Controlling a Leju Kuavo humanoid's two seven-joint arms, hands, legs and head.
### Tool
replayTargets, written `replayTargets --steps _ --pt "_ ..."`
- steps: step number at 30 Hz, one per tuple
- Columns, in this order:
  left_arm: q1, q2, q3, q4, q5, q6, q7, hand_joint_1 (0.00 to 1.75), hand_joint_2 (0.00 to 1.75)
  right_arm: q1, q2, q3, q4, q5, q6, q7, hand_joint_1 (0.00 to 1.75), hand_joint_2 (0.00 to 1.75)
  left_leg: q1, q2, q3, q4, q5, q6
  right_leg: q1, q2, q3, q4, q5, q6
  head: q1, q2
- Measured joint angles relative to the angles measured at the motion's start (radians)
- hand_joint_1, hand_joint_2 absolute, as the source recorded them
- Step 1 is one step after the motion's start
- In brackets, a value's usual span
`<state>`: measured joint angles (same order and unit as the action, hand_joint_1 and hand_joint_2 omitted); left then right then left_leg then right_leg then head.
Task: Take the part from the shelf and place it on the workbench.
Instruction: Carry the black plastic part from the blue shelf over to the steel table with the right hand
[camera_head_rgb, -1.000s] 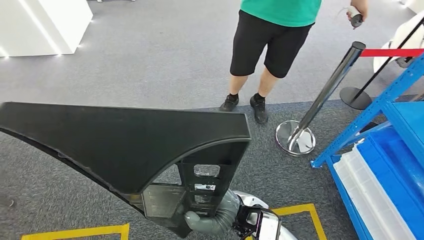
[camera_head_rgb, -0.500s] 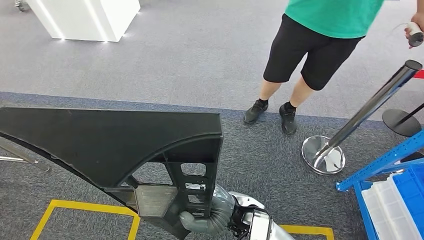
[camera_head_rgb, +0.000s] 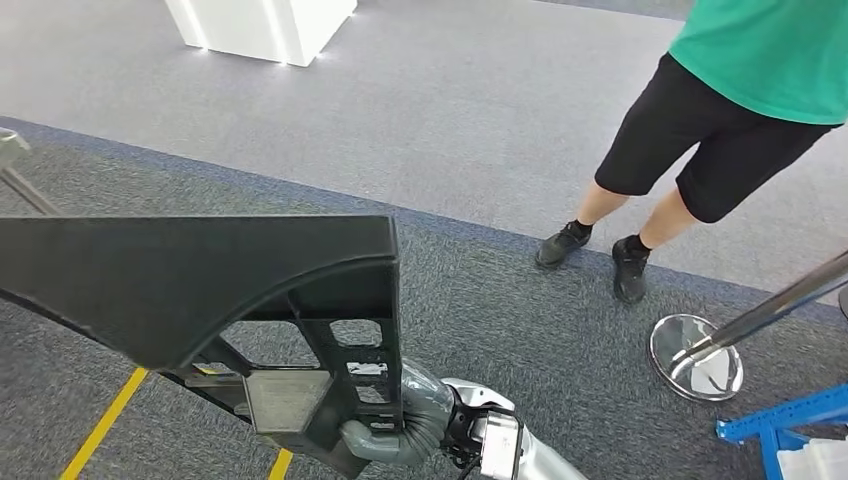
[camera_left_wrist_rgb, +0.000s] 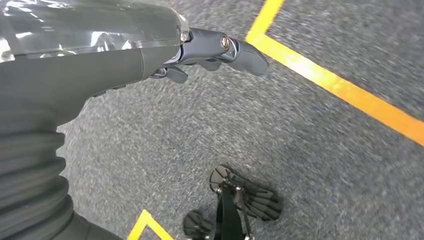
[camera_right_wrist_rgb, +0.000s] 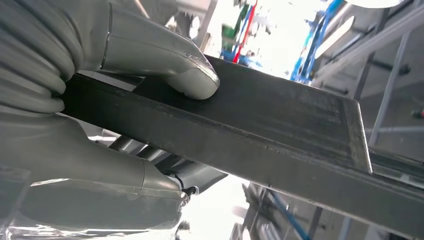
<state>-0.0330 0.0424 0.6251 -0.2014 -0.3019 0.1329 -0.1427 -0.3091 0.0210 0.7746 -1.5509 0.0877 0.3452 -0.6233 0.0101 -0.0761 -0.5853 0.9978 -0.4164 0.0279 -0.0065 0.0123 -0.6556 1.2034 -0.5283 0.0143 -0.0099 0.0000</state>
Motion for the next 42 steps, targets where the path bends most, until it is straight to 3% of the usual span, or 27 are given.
replayTargets --steps 2,3,4,6,8,10,12,13,15,17,18,19,21,22,24,26,28,29,30,32,33,34,36,37,39,41,42 --pt "0.0 -0.002 0.003 0.0 -0.002 0.017 0.004 0.0 1.75 -0.005 0.0 0.002 0.007 0.0 0.002 0.0 1.68 1.75 -0.001 -0.026 -0.002 0.006 -0.003 -0.007 -0.003 0.048 0.056 -0.137 0.063 -0.006 0.0 0.0" --pt "0.0 -0.003 0.005 0.0 -0.003 0.026 0.005 0.0 1.75 -0.007 0.0 0.002 0.01 0.0 0.002 0.0 1.68 1.75 -0.001 -0.037 -0.005 0.008 -0.004 -0.012 -0.004 0.065 0.072 -0.176 0.075 -0.008 0.0 0.0" --pt "0.001 -0.003 0.008 0.0 -0.002 0.035 0.006 0.0 1.75 -0.008 0.001 0.002 0.013 0.0 0.002 0.0 1.68 1.75 0.001 -0.047 -0.009 0.008 -0.004 -0.019 -0.003 0.072 0.077 -0.191 0.075 -0.01 0.0 0.0" --pt "0.008 -0.002 0.017 0.0 0.0 0.045 0.007 0.0 1.75 -0.009 0.004 0.004 0.017 0.0 0.002 0.0 1.68 1.75 0.005 -0.064 -0.015 0.007 -0.004 -0.033 -0.002 0.05 0.081 -0.199 0.077 -0.019 0.0 0.0" --pt "0.012 0.0 0.025 0.0 0.001 0.052 0.01 0.0 1.75 -0.011 0.01 0.007 0.019 -0.001 0.002 0.0 1.68 1.75 0.005 -0.029 -0.031 0.041 -0.025 -0.042 -0.004 0.024 0.091 -0.212 0.081 -0.032 0.0 0.0" --pt "0.01 0.004 0.03 0.0 0.001 0.058 0.014 0.0 1.75 -0.012 0.013 0.008 0.023 -0.002 0.002 0.0 1.68 1.75 0.003 0.036 -0.085 0.152 -0.085 -0.049 -0.003 -0.006 0.098 -0.219 0.08 -0.041 0.0 0.0" --pt "0.009 0.006 0.036 0.0 0.001 0.061 0.015 0.0 1.75 -0.01 0.014 0.008 0.029 -0.002 0.003 0.0 1.68 1.75 0.006 0.064 -0.15 0.276 -0.135 -0.056 0.001 -0.036 0.099 -0.218 0.075 -0.043 0.0 0.0" --pt "0.01 0.006 0.04 0.0 0.0 0.061 0.015 0.0 1.75 -0.009 0.014 0.008 0.032 -0.002 0.004 0.0 1.68 1.75 0.008 0.068 -0.161 0.297 -0.135 -0.058 0.002 -0.05 0.101 -0.218 0.073 -0.042 0.0 0.0" --pt "0.015 0.007 0.047 0.0 0.0 0.058 0.011 0.0 1.75 -0.008 0.014 0.009 0.038 -0.002 0.004 0.0 1.68 1.75 0.01 0.079 -0.119 0.216 -0.081 -0.06 0.003 -0.076 0.106 -0.216 0.066 -0.038 0.0 0.0" --pt "0.015 0.009 0.049 0.0 -0.002 0.054 0.007 0.0 1.75 -0.009 0.015 0.009 0.042 -0.002 0.004 0.0 1.68 1.75 0.006 0.117 -0.043 0.072 -0.024 -0.052 0.006 -0.098 0.114 -0.212 0.057 -0.03 0.0 0.0" --pt "0.014 0.01 0.049 0.0 -0.004 0.052 0.005 0.0 1.75 -0.01 0.016 0.009 0.043 -0.002 0.004 0.0 1.68 1.75 0.004 0.131 -0.02 0.03 -0.011 -0.044 0.009 -0.107 0.117 -0.21 0.053 -0.025 0.0 0.0" --pt "0.014 0.01 0.049 0.0 -0.004 0.05 0.004 0.0 1.75 -0.011 0.016 0.009 0.044 -0.002 0.004 0.0 1.68 1.75 0.001 0.137 -0.012 0.012 -0.01 -0.036 0.011 -0.115 0.119 -0.209 0.049 -0.02 0.0 0.0" --pt "0.015 0.01 0.052 0.0 -0.006 0.045 -0.001 0.0 1.75 -0.012 0.017 0.009 0.047 -0.002 0.002 0.0 1.68 1.75 -0.001 0.116 -0.013 0.013 -0.01 -0.022 0.012 -0.13 0.123 -0.21 0.045 -0.009 0.0 0.0" --pt "0.016 0.01 0.053 0.0 -0.006 0.042 -0.004 0.0 1.75 -0.013 0.018 0.009 0.049 -0.002 0.001 0.0 1.68 1.75 0.001 0.106 -0.012 0.01 -0.009 -0.017 0.01 -0.124 0.125 -0.205 0.039 -0.003 0.0 0.0" --pt "0.015 0.01 0.055 0.0 -0.008 0.038 -0.008 0.0 1.75 -0.014 0.018 0.009 0.051 -0.002 -0.002 0.0 1.68 1.75 0.005 0.085 -0.008 0.005 -0.006 -0.005 0.005 -0.078 0.102 -0.145 0.0 0.007 0.0 0.0" --pt "0.011 0.01 0.055 0.0 -0.01 0.038 -0.009 0.0 1.75 -0.012 0.015 0.009 0.055 -0.002 -0.005 0.0 1.68 1.75 0.003 0.064 -0.009 0.004 -0.006 0.003 0.002 -0.029 0.032 -0.009 -0.063 0.009 0.0 0.0" --pt "0.01 0.01 0.055 0.0 -0.011 0.037 -0.011 0.0 1.75 -0.008 0.012 0.009 0.061 -0.002 -0.007 0.0 1.68 1.75 0.001 0.037 -0.009 0.005 -0.006 0.006 0.002 -0.017 -0.028 0.089 -0.085 0.008 0.0 0.0" --pt "0.01 0.01 0.055 0.0 -0.011 0.037 -0.011 0.0 1.75 -0.008 0.011 0.009 0.063 -0.002 -0.008 0.0 1.68 1.75 0.0 0.023 -0.008 0.006 -0.006 0.005 0.002 -0.014 -0.032 0.083 -0.065 0.005 0.0 0.0" --pt "0.01 0.01 0.056 0.0 -0.011 0.037 -0.012 0.0 1.75 -0.007 0.011 0.009 0.064 -0.002 -0.009 0.0 1.68 1.75 -0.001 0.008 -0.007 0.007 -0.006 0.005 0.003 -0.008 -0.016 0.035 -0.027 0.001 0.0 0.0" --pt "0.01 0.008 0.057 0.0 -0.011 0.037 -0.014 0.0 1.75 -0.008 0.011 0.009 0.065 -0.002 -0.01 0.0 1.68 1.75 -0.002 -0.019 -0.006 0.009 -0.007 0.002 0.003 0.031 0.044 -0.109 0.05 -0.01 0.0 0.0" --pt "0.009 0.007 0.058 0.0 -0.011 0.037 -0.016 0.0 1.75 -0.009 0.01 0.009 0.065 -0.002 -0.011 0.0 1.68 1.75 -0.002 -0.031 -0.008 0.01 -0.007 -0.002 0.003 0.05 0.066 -0.161 0.071 -0.014 0.0 0.0" --pt "0.009 0.006 0.059 0.0 -0.011 0.036 -0.018 0.0 1.75 -0.01 0.01 0.009 0.065 -0.002 -0.011 0.0 1.68 1.75 -0.001 -0.042 -0.01 0.01 -0.007 -0.007 0.004 0.062 0.078 -0.19 0.077 -0.016 0.0 0.0" --pt "0.012 0.005 0.066 0.0 -0.009 0.034 -0.023 0.0 1.75 -0.011 0.011 0.009 0.065 -0.002 -0.011 0.0 1.68 1.75 0.001 -0.063 -0.015 0.007 -0.005 -0.021 0.005 0.05 0.082 -0.201 0.077 -0.021 0.0 0.0" --pt "0.014 0.005 0.07 0.0 -0.009 0.033 -0.027 0.0 1.75 -0.012 0.013 0.009 0.065 -0.002 -0.011 0.0 1.68 1.75 0.001 -0.061 -0.017 0.009 -0.007 -0.026 0.003 0.038 0.086 -0.207 0.079 -0.025 0.0 0.0" --pt "0.015 0.004 0.074 0.0 -0.008 0.03 -0.035 0.0 1.75 -0.015 0.018 0.009 0.066 -0.002 -0.011 0.0 1.68 1.75 -0.002 -0.017 -0.04 0.058 -0.037 -0.033 -0.002 0.012 0.095 -0.221 0.083 -0.036 0.0 0.0" --pt "0.01 0.004 0.077 0.0 -0.008 0.029 -0.04 0.0 1.75 -0.016 0.021 0.009 0.068 -0.002 -0.011 0.0 1.68 1.75 0.0 0.043 -0.1 0.182 -0.101 -0.04 -0.001 -0.018 0.1 -0.226 0.082 -0.042 -0.001 0.0" --pt "0.008 0.004 0.078 0.0 -0.008 0.028 -0.041 0.0 1.75 -0.016 0.021 0.009 0.07 -0.001 -0.01 0.0 1.68 1.75 0.002 0.057 -0.133 0.246 -0.127 -0.044 0.001 -0.033 0.1 -0.226 0.08 -0.042 -0.001 0.0"
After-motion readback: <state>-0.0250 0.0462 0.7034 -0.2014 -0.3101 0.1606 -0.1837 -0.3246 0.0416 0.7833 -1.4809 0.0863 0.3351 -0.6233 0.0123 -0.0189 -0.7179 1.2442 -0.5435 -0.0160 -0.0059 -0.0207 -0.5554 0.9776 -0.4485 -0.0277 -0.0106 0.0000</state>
